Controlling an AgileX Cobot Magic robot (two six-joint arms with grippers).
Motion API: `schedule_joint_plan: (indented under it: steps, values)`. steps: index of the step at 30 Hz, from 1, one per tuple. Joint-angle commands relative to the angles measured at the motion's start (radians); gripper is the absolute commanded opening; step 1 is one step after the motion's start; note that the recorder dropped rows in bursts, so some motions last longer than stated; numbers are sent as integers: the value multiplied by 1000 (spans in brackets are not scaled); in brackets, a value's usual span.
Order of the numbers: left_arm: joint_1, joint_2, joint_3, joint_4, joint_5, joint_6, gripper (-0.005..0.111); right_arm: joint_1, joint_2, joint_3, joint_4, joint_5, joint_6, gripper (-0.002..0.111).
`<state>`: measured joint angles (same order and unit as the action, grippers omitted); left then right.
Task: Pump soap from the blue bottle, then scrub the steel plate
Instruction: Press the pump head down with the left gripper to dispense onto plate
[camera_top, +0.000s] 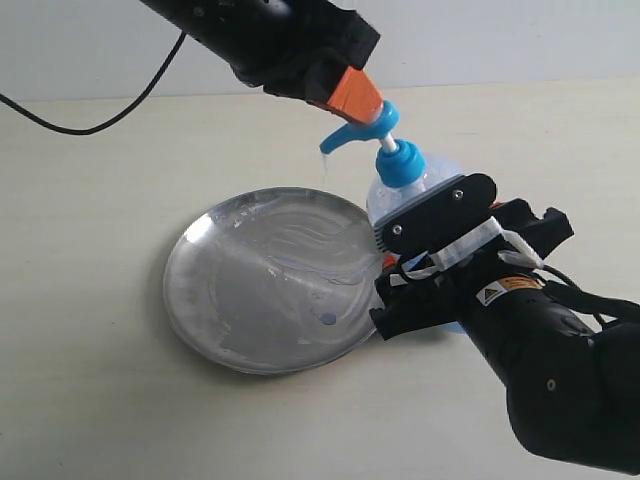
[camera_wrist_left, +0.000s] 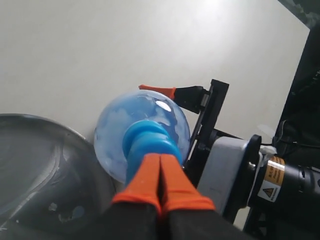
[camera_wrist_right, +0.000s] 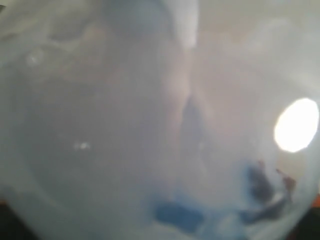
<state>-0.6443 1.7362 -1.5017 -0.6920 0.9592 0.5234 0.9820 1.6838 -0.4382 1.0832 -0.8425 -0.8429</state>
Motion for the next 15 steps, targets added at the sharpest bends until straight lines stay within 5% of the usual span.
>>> schedule_joint_plan:
  steps: [1, 15]
  values:
    - [-9, 57, 28, 88, 55, -14, 0, 2, -13, -9, -90, -88, 9, 0]
    - [-9, 79, 70, 93, 50, -14, 0, 2, -14, -9, -99, -95, 9, 0]
